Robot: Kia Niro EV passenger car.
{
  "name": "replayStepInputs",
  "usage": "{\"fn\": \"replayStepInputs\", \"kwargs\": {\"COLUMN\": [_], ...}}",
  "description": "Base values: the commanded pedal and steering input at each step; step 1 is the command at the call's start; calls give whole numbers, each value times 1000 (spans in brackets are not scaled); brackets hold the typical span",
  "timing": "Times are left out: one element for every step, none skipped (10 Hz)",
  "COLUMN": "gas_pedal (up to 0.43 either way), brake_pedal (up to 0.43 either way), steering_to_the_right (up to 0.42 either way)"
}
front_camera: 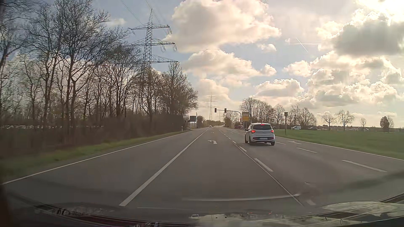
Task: Follow the waypoints while adhering to traffic rules and regulations
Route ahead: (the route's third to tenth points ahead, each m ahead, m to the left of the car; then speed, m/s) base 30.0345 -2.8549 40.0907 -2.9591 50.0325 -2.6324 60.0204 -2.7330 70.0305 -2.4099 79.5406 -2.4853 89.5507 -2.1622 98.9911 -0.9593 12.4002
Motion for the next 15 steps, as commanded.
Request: {"fn": "replayStepInputs", "kwargs": {"gas_pedal": [8,0,0,0,0,0,0,0,0,0,0,0,0,0,0], "brake_pedal": [0,0,0,0,0,0,0,0,0,0,0,0,0,0,0], "steering_to_the_right": [0,0,0,0,0,0,1,1,2,1,2,2,2,0,0]}}
